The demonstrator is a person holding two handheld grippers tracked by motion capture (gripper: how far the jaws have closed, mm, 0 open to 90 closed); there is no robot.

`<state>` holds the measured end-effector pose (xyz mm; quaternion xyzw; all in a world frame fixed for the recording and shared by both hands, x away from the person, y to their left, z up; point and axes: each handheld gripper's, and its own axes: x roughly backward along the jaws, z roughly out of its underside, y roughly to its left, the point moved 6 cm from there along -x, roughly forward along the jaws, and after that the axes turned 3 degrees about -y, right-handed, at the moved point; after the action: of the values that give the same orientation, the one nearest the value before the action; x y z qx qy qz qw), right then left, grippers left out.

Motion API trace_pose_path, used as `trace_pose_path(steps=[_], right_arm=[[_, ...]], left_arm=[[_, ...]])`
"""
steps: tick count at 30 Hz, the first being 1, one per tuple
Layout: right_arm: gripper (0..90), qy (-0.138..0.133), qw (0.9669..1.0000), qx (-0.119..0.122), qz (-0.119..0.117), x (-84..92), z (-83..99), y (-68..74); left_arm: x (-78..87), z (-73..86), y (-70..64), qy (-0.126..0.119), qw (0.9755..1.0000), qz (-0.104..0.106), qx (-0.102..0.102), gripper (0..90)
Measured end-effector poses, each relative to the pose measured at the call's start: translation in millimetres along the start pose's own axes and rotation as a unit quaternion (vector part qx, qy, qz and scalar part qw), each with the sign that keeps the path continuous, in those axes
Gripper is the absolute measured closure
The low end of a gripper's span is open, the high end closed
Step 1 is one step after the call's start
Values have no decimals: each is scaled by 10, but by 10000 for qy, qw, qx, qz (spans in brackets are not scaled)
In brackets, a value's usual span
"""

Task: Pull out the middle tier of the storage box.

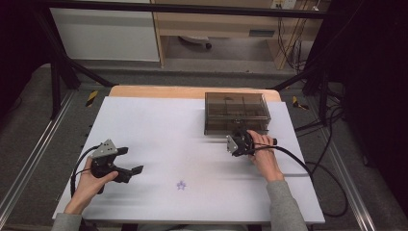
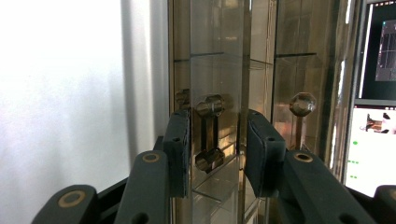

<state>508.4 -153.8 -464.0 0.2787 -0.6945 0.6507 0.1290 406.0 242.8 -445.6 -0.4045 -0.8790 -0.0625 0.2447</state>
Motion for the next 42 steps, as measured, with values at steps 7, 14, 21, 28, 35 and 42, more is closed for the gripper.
trace_pose_path(steps=[7,14,21,28,35,42], right_arm=[[655,-24,10000,17,-36,39,-5,23],[657,-54,9999,46,-82,69,-5,38],[658,-69,9999,35,-134,107,-1,57],[659,-119,9998,59,-149,143,-3,70],[661,-123,9997,32,-198,188,-6,95],[663,-136,9996,-3,-228,227,-14,115]], left_arm=[[-2,0,-1,0,10000,0,1,17],[-4,1,-2,2,10000,4,-1,17],[-4,3,0,5,10000,3,-1,17],[-3,1,-2,4,10000,2,-2,17],[-3,1,-1,3,10000,3,-1,16],[-5,2,-3,7,10000,5,-5,17]])
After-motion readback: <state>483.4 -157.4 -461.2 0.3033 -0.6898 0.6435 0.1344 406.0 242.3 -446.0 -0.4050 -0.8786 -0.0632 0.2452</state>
